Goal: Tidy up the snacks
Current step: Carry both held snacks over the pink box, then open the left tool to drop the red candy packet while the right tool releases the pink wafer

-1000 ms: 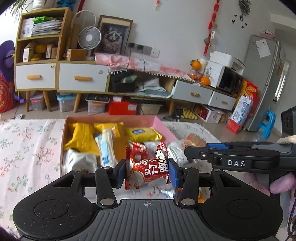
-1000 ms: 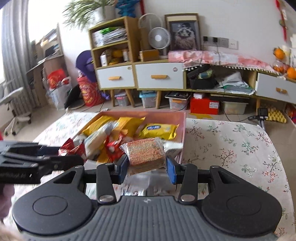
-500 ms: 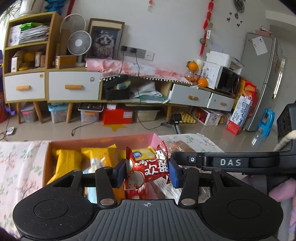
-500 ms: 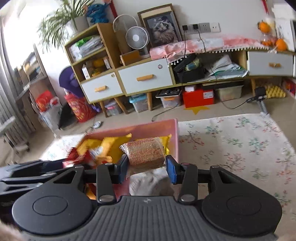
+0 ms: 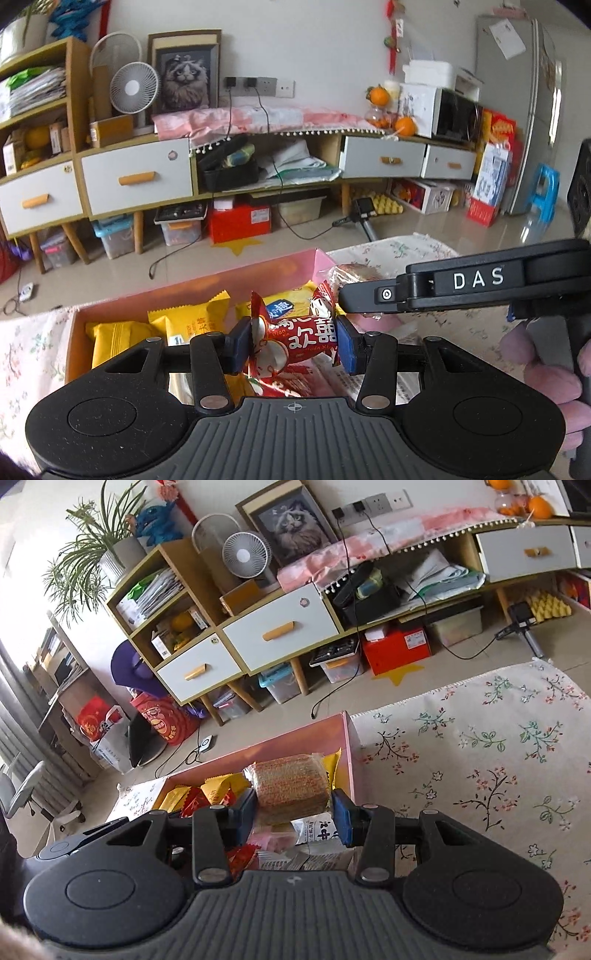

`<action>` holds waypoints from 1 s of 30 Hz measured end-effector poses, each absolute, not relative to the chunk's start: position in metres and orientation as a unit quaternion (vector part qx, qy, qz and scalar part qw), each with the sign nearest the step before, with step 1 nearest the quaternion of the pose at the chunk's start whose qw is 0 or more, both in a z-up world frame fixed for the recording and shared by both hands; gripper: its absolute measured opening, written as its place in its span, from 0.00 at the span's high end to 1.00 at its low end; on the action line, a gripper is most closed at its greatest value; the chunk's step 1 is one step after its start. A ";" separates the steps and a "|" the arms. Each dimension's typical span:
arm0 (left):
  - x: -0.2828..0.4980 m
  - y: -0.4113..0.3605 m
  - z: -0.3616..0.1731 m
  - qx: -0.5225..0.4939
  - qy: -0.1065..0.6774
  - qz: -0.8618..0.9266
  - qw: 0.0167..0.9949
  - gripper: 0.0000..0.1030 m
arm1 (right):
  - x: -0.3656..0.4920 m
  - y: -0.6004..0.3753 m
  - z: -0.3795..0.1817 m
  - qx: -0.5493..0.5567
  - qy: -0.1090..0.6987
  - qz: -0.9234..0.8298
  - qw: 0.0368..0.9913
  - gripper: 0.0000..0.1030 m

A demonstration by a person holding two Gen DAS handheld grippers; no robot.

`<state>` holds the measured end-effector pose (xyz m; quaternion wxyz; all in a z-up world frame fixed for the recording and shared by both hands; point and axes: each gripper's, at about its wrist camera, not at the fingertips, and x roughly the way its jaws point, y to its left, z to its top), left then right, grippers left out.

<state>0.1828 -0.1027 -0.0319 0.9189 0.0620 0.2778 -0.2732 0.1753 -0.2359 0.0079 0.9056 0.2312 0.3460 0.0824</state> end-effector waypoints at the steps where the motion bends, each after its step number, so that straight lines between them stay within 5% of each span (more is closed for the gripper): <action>1: 0.184 -0.104 -0.033 0.067 0.279 -0.272 0.918 0.57 | 0.176 -0.236 0.008 0.233 0.346 0.081 0.905 0.61; 6: 0.188 -0.108 -0.036 0.072 0.278 -0.267 0.920 0.55 | 0.177 -0.241 0.007 0.246 0.343 0.080 0.903 0.59; 11: 0.182 -0.110 -0.039 0.084 0.263 -0.254 0.927 0.30 | 0.175 -0.243 0.008 0.255 0.342 0.081 0.901 0.49; 16: 0.175 -0.107 -0.033 0.073 0.262 -0.251 0.929 0.17 | 0.173 -0.246 0.013 0.253 0.336 0.082 0.903 0.37; 30: 0.136 -0.097 -0.013 0.070 0.285 -0.238 0.926 0.08 | 0.150 -0.244 0.028 0.188 0.347 0.062 0.917 0.10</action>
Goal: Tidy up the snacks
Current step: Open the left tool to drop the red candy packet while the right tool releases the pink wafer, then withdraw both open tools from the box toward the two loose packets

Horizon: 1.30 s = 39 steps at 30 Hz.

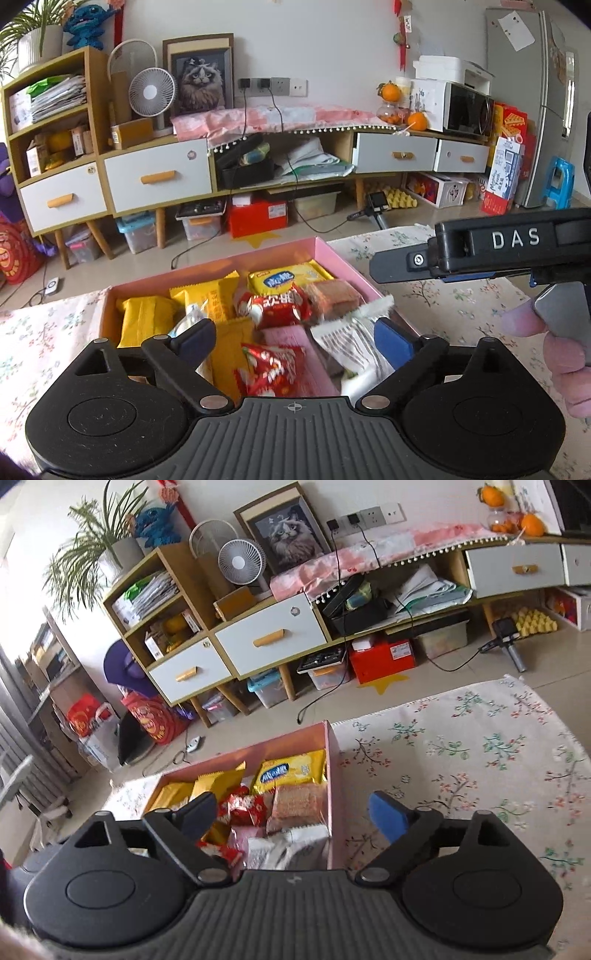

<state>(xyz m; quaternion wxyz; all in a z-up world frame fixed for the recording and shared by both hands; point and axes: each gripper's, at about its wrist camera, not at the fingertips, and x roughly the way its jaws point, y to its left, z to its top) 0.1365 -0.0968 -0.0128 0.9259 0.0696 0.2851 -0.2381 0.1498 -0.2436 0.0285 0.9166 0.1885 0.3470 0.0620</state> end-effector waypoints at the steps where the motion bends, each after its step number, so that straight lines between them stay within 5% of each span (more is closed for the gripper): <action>1: 0.132 -0.095 -0.011 0.067 0.287 -0.237 0.926 0.06 | 0.147 -0.243 0.030 0.182 0.348 0.059 0.918 0.09; 6: 0.113 -0.086 -0.009 0.057 0.305 -0.231 0.922 0.04 | 0.133 -0.241 0.035 0.157 0.354 0.049 0.921 0.00; 26: 0.064 -0.058 -0.043 0.053 0.421 -0.189 0.886 0.02 | 0.087 -0.228 0.009 0.076 0.382 0.025 0.921 0.00; 39: 0.060 -0.063 -0.067 0.092 0.407 -0.219 0.882 0.02 | 0.092 -0.197 -0.022 -0.013 0.426 0.025 0.904 0.00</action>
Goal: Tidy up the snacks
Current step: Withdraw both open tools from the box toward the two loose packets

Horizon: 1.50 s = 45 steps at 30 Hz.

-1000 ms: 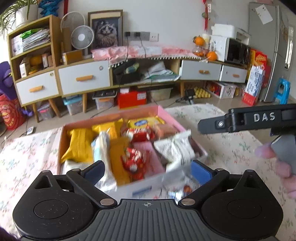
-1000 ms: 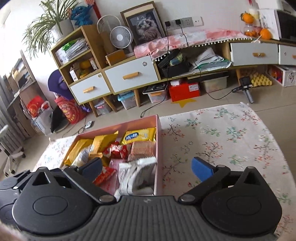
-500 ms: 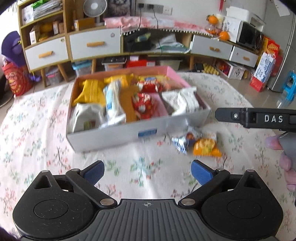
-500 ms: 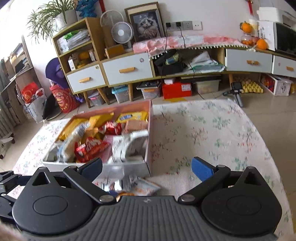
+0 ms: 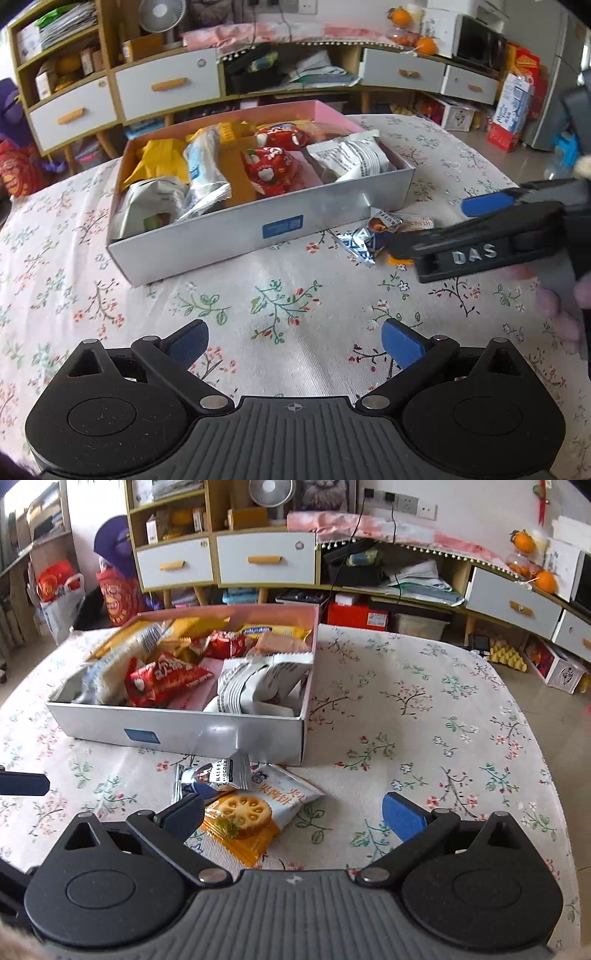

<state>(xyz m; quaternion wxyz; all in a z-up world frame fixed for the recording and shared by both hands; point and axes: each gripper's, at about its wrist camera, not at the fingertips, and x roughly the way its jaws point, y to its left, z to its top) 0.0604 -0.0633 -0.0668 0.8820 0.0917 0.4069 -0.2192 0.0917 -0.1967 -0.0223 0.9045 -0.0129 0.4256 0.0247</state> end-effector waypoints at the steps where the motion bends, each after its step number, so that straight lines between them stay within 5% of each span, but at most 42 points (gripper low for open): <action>1: 0.061 -0.064 -0.069 0.096 0.405 -0.223 0.882 0.02 | 0.093 -0.196 -0.024 -0.012 0.428 0.024 0.904 0.00; 21: 0.091 -0.096 -0.080 0.089 0.349 -0.309 0.880 0.05 | 0.069 -0.281 -0.032 0.011 0.415 -0.024 0.909 0.01; 30: 0.102 -0.114 -0.080 0.066 0.340 -0.333 0.877 0.19 | 0.069 -0.284 -0.032 0.008 0.403 0.008 0.915 0.01; 41: 0.096 -0.128 -0.073 0.093 0.362 -0.374 0.849 0.55 | 0.074 -0.284 -0.032 0.001 0.390 0.032 0.920 0.07; 45: 0.094 -0.130 -0.071 0.099 0.367 -0.380 0.843 0.57 | 0.076 -0.281 -0.032 -0.006 0.386 0.042 0.922 0.13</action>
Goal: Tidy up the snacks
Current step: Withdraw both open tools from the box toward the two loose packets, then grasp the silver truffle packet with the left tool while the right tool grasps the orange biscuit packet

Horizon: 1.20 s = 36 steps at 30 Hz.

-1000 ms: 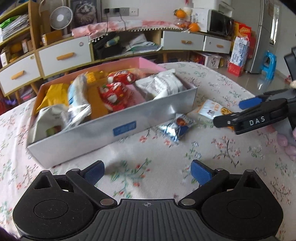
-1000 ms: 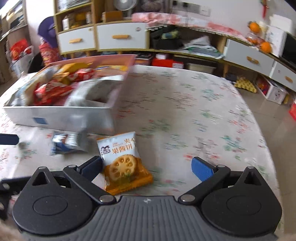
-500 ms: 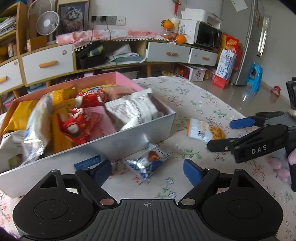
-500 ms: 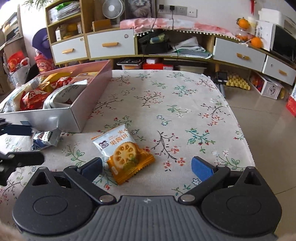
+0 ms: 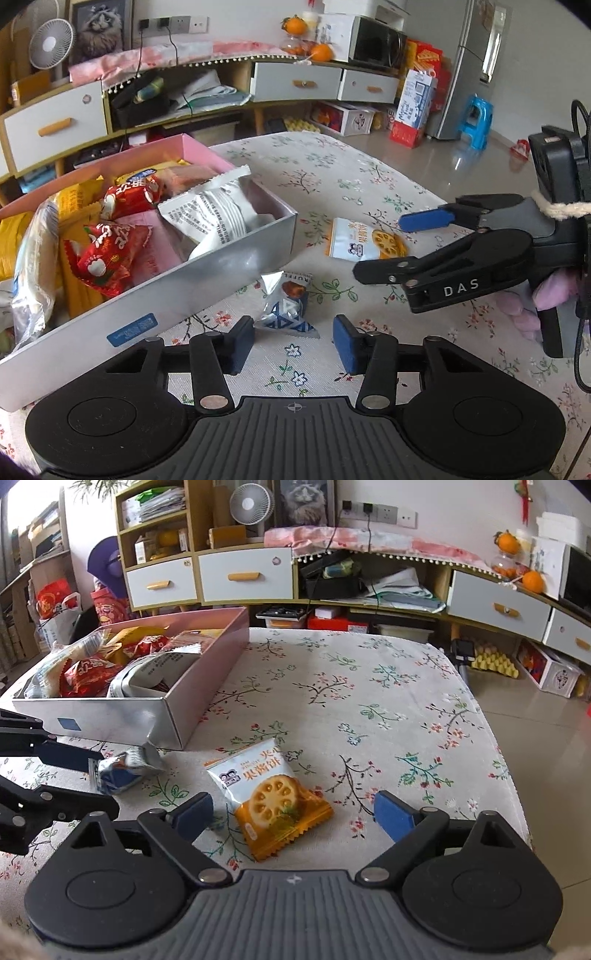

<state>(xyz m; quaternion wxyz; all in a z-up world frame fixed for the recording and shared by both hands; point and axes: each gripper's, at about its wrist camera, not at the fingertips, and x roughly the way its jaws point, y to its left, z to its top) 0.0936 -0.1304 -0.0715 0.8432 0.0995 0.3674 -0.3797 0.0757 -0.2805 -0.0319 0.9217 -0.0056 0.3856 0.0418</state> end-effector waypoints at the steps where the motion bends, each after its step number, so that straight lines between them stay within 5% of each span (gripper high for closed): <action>1: 0.091 -0.133 -0.072 0.106 0.360 -0.373 0.849 0.54 | 0.076 -0.280 -0.032 -0.007 0.385 0.045 0.922 0.13; 4: 0.087 -0.137 -0.076 0.116 0.348 -0.364 0.856 0.47 | 0.078 -0.277 -0.031 -0.010 0.383 0.054 0.922 0.17; 11: 0.089 -0.147 -0.077 0.115 0.338 -0.344 0.868 0.48 | 0.078 -0.270 -0.031 -0.018 0.380 0.065 0.923 0.25; 19: 0.087 -0.150 -0.074 0.107 0.346 -0.313 0.878 0.78 | 0.076 -0.268 -0.028 -0.021 0.379 0.078 0.922 0.47; 22: 0.087 -0.147 -0.073 0.089 0.357 -0.302 0.879 0.79 | 0.076 -0.266 -0.027 -0.022 0.381 0.080 0.921 0.61; 36: 0.080 -0.124 -0.059 0.044 0.393 -0.285 0.873 0.80 | 0.073 -0.258 -0.020 -0.011 0.404 0.070 0.912 0.65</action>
